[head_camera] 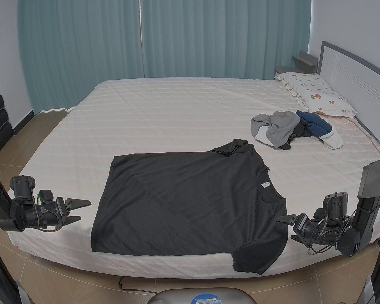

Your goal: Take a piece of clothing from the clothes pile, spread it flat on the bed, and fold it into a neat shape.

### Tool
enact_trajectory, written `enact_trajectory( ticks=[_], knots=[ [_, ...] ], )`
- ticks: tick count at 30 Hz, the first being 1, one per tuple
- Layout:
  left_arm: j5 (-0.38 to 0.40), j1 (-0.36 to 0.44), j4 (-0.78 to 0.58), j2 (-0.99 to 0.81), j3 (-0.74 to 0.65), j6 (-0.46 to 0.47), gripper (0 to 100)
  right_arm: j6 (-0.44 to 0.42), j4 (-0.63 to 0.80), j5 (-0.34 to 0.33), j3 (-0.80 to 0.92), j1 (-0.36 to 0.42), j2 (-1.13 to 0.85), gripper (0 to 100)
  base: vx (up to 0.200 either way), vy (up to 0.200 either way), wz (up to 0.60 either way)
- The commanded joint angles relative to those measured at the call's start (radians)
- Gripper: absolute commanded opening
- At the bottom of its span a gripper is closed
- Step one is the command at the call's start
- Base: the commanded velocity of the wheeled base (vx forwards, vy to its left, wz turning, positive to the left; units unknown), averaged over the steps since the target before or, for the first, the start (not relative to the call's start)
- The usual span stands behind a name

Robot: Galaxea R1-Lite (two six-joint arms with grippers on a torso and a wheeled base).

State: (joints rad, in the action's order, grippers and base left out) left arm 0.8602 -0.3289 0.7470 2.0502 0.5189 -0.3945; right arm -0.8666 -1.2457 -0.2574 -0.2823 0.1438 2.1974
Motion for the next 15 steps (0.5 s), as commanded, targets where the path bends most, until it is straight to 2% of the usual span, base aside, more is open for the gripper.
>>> enact_trajectory(
  ticks=[1, 4, 7, 9, 10, 12, 15],
  knots=[
    [0.059, -0.038, -0.078, 0.071, 0.032, 0.329, 100, 0.000, 0.000, 0.000, 0.002, 0.007, 0.005, 100, 0.000, 0.000, 0.00],
    [0.054, -0.028, -0.170, 0.080, 0.039, 0.344, 100, 0.000, 0.000, 0.000, 0.000, 0.007, 0.005, 100, 0.000, 0.000, 0.00],
    [0.045, -0.021, -0.236, 0.079, 0.039, 0.431, 100, 0.000, 0.000, 0.001, 0.002, 0.007, 0.005, 100, 0.000, 0.000, 0.00],
    [0.000, -0.021, -0.253, 0.091, 0.033, 0.491, 100, 0.000, 0.000, 0.001, 0.002, 0.007, 0.005, 100, 0.000, 0.000, 0.00],
    [0.000, -0.021, -0.253, 0.091, 0.033, 0.491, 100, 0.000, 0.000, 0.001, 0.002, 0.007, 0.005, 100, 0.000, 0.000, 0.00],
    [-0.098, -0.018, -0.253, 0.123, 0.019, 0.560, 100, 0.000, 0.000, 0.001, 0.003, 0.008, 0.007, 100, 0.000, 0.000, 0.00],
    [-0.127, 0.001, -0.235, 0.133, -0.002, 0.572, 100, 0.000, 0.000, 0.001, 0.003, 0.008, 0.005, 100, 0.000, 0.000, 0.00]
  ],
)
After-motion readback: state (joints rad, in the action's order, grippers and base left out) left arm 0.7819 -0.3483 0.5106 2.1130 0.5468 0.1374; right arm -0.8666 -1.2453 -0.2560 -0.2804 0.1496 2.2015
